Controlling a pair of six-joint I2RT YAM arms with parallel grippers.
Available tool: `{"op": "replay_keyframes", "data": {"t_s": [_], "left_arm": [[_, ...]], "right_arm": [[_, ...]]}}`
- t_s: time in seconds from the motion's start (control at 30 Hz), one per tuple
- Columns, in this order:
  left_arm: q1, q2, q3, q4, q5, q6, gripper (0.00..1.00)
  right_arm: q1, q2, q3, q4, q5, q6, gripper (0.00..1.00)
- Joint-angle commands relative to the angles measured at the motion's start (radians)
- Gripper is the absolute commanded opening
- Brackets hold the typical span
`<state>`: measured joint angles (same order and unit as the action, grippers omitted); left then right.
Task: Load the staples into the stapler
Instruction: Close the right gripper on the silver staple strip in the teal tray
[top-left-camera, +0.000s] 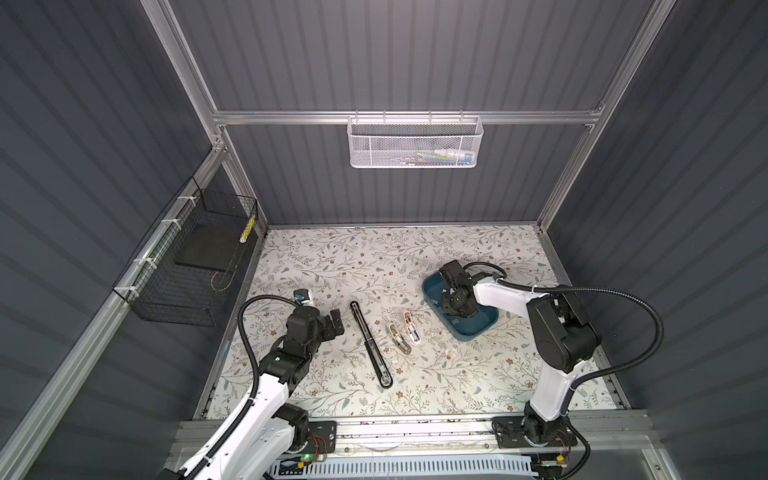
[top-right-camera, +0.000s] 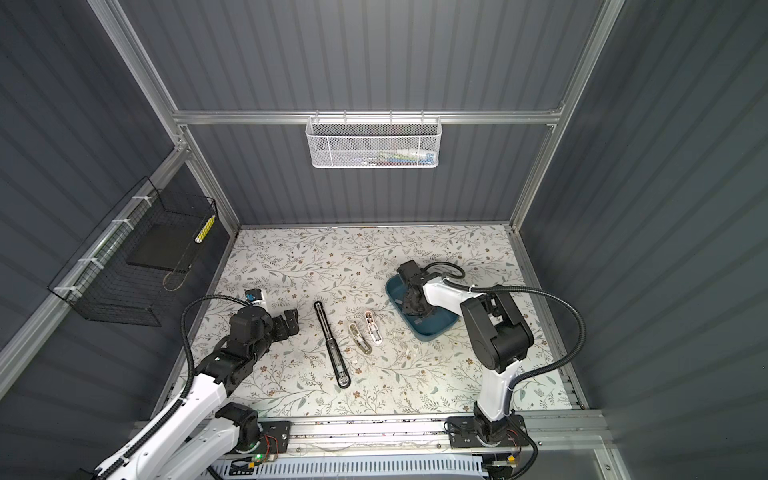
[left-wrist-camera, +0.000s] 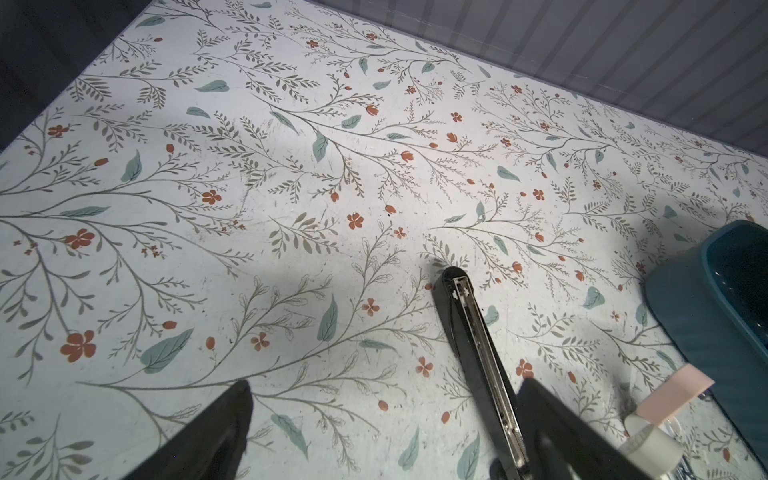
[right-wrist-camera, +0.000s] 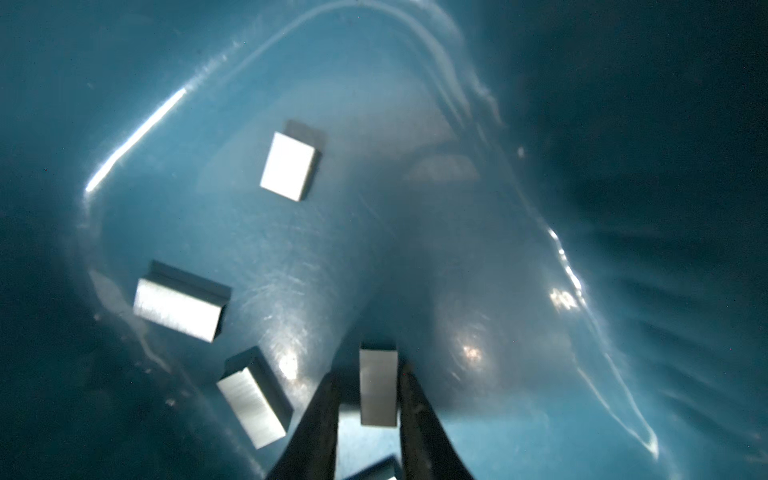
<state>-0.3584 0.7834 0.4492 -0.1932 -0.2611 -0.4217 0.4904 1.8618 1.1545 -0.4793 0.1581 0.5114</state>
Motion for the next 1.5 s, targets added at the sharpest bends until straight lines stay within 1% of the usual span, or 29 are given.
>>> {"op": "replay_keyframes", "data": {"t_s": [0.0, 0.23, 0.4, 0.53, 0.6, 0.83, 1.17, 1.3, 1.47], "left_arm": [[0.004, 0.003, 0.018, 0.001, -0.015, 0.015, 0.99], [0.004, 0.012, 0.020, 0.000, -0.015, 0.014, 0.99], [0.004, 0.014, 0.020, 0.001, -0.015, 0.015, 0.99], [0.004, 0.016, 0.022, 0.002, -0.013, 0.015, 0.99], [0.005, 0.017, 0.023, 0.002, -0.015, 0.015, 0.99], [0.004, 0.028, 0.026, 0.001, -0.021, 0.013, 0.99], [0.004, 0.063, 0.037, 0.008, -0.026, 0.014, 0.99], [0.004, 0.088, 0.046, 0.008, -0.025, 0.014, 0.99], [0.004, 0.093, 0.049, 0.009, -0.024, 0.015, 0.99]], "right_arm": [[-0.013, 0.023, 0.019, -0.021, 0.026, -0.019, 0.29], [-0.029, 0.014, -0.002, -0.005, 0.045, -0.022, 0.28], [-0.029, -0.070, -0.046, 0.045, 0.022, -0.033, 0.33], [-0.029, -0.135, -0.077, 0.078, 0.033, -0.034, 0.36], [-0.029, -0.143, -0.080, 0.085, 0.043, -0.040, 0.36], [-0.042, -0.077, -0.045, 0.086, 0.029, -0.051, 0.34], [-0.055, -0.014, -0.027, 0.086, -0.021, -0.057, 0.34], [-0.056, 0.003, -0.018, 0.085, -0.025, -0.056, 0.33], [-0.055, 0.016, -0.016, 0.086, -0.024, -0.052, 0.26]]}}
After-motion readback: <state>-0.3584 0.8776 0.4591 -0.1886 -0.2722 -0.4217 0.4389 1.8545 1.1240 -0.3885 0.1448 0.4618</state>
